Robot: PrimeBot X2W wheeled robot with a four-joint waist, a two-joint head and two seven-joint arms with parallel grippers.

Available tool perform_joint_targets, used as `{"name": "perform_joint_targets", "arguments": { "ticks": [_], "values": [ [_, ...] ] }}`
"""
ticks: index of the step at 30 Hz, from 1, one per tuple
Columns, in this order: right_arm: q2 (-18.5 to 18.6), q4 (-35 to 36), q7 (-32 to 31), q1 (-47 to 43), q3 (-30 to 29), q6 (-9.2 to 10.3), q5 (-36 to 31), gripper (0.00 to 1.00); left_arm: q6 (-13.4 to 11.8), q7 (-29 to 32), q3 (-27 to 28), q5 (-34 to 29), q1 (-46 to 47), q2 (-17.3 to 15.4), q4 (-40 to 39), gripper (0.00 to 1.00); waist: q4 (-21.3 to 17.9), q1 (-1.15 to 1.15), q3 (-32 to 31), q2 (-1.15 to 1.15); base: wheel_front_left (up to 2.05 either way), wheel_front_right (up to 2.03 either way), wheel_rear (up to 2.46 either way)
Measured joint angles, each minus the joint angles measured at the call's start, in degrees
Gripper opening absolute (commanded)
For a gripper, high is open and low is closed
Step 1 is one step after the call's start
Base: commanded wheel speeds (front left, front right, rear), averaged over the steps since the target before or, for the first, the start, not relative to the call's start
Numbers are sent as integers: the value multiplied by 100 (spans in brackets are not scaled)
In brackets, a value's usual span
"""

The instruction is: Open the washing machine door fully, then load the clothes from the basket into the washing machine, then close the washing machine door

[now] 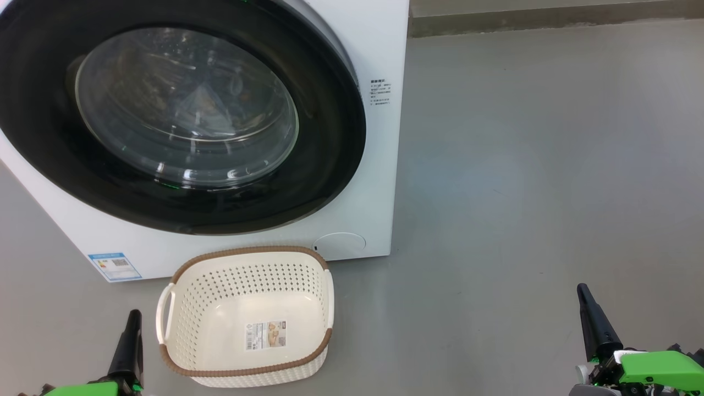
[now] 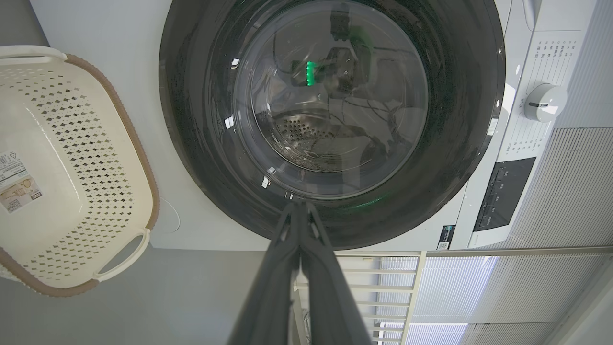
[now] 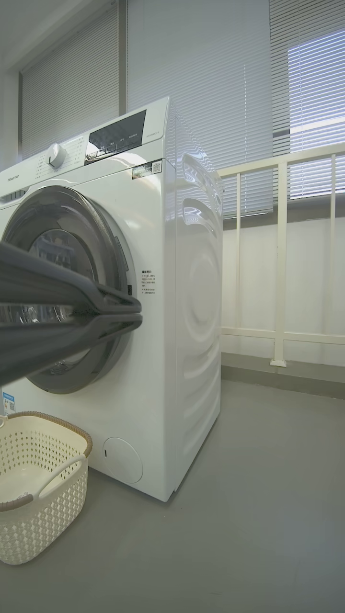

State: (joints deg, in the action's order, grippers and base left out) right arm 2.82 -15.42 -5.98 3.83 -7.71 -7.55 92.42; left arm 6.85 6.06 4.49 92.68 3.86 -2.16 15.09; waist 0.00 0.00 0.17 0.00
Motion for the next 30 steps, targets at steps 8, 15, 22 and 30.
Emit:
{"name": "perform_joint_targets", "arguments": {
  "ticks": [8,15,22,30],
  "values": [
    [-2,0,0,0,-3,0,0,0,0,0,2,0,1,0,0,0,0,0,0,0,0,0,0],
    [-4,0,-5,0,-4,0,-1,0,0,0,3,-1,1,0,0,0,0,0,0,0,0,0,0],
    [-5,0,-5,0,-5,0,-1,0,0,0,4,-26,1,1,0,0,0,0,0,0,0,0,0],
    [-7,-1,-5,0,-7,0,-1,0,0,0,7,-26,1,1,0,0,0,0,0,0,0,0,0]
  ]
}}
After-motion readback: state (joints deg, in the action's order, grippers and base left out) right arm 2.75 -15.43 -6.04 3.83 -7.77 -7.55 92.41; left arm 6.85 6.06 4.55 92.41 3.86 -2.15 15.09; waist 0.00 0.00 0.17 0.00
